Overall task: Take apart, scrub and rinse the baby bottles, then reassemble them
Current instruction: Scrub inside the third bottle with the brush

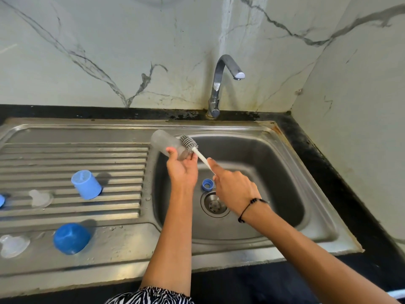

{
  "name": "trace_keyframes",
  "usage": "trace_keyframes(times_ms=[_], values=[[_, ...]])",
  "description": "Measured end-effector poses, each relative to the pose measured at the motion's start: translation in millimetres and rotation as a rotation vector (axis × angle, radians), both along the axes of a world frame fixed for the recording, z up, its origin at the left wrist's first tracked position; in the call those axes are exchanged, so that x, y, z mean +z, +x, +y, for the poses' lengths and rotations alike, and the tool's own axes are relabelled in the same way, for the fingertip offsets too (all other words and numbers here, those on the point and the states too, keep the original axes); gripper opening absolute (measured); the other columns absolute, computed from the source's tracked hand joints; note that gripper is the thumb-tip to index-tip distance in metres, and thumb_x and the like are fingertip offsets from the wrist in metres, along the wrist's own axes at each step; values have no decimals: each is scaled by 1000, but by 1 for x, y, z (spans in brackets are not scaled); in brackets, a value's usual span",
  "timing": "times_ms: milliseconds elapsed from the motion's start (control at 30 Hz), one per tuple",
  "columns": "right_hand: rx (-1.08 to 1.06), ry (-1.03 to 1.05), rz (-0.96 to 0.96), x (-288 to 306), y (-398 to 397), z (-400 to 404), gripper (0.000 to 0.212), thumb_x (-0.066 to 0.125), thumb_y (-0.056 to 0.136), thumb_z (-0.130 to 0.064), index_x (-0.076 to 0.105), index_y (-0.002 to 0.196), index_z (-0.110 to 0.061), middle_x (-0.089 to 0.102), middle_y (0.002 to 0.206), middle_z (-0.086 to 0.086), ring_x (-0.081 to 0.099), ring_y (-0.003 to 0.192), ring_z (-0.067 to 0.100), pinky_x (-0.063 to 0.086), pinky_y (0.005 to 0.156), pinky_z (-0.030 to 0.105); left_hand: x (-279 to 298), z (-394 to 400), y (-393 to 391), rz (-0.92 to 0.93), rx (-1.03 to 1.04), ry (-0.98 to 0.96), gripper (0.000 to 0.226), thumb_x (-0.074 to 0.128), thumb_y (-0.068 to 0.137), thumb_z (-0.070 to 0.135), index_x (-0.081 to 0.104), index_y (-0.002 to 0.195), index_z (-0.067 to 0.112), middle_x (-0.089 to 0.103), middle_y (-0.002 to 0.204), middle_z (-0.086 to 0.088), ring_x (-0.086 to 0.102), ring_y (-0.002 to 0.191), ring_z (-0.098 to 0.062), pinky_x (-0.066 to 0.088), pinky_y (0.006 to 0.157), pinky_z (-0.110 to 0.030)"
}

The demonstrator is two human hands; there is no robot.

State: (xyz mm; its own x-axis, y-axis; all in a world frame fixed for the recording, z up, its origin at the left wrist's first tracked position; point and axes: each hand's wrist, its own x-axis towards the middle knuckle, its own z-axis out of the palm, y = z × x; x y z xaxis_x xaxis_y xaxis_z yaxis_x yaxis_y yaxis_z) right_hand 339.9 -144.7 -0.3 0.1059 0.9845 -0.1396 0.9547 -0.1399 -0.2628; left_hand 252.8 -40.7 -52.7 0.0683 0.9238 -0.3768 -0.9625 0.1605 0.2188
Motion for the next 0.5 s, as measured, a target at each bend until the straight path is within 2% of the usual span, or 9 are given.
trace_keyframes(times_ms=[100, 167, 200, 267, 300, 333, 400, 500], values=[[25, -15, -29, 0, -1, -13, 51, 27, 101, -24, 11, 146, -41, 59, 92, 10, 55, 78, 31, 41, 64, 35, 2, 1, -5, -5, 44, -27, 22, 44, 99, 31, 58, 93, 15, 63, 88, -4, 58, 95, -16, 40, 100, -35], [17, -22, -31, 1, 0, -13, 51, 27, 101, -24, 11, 146, -41, 61, 92, 10, 55, 77, 30, 41, 63, 34, 1, -1, -4, -3, 55, -37, 20, 45, 99, 32, 58, 102, 16, 63, 83, -2, 58, 90, -13, 44, 90, -31], [23, -19, -38, 1, 0, -14, 51, 26, 101, -23, 11, 146, -41, 61, 91, 10, 53, 74, 28, 41, 63, 34, 0, -1, -4, 2, 54, -53, 19, 46, 98, 32, 58, 101, 18, 64, 80, -2, 59, 87, -12, 46, 83, -29], [40, -22, -70, 0, -2, -16, 52, 25, 101, -23, 9, 147, -40, 60, 90, 10, 48, 69, 27, 39, 61, 34, -3, 0, -3, 4, 59, -85, 22, 46, 99, 30, 57, 83, 19, 62, 65, 1, 56, 73, -9, 46, 70, -24], [45, -26, -83, -1, -3, -17, 52, 25, 101, -22, 8, 147, -40, 59, 89, 9, 46, 68, 26, 38, 60, 34, -5, 0, -4, 16, 65, -94, 25, 46, 99, 29, 55, 79, 18, 59, 59, 3, 51, 67, -9, 45, 69, -22], [45, -26, -86, -2, -4, -17, 52, 25, 101, -22, 8, 147, -40, 58, 87, 9, 46, 68, 26, 37, 60, 34, -7, 1, -4, 39, 69, -91, 24, 46, 99, 28, 54, 80, 17, 57, 61, 3, 48, 65, -8, 45, 72, -22], [21, -24, -63, -4, -3, -13, 52, 26, 101, -23, 10, 147, -40, 54, 84, 7, 49, 71, 28, 38, 62, 34, -8, 3, -4, 81, 69, -57, 17, 45, 99, 25, 56, 91, 15, 59, 80, -2, 52, 75, -11, 45, 90, -30], [-36, -31, -12, -1, 3, -1, 50, 28, 101, -26, 14, 146, -42, 60, 98, 10, 58, 88, 32, 40, 70, 36, -4, 4, 0, 38, 45, -5, 20, 42, 100, 20, 57, 88, 14, 62, 93, -6, 58, 89, -19, 40, 101, -37]])
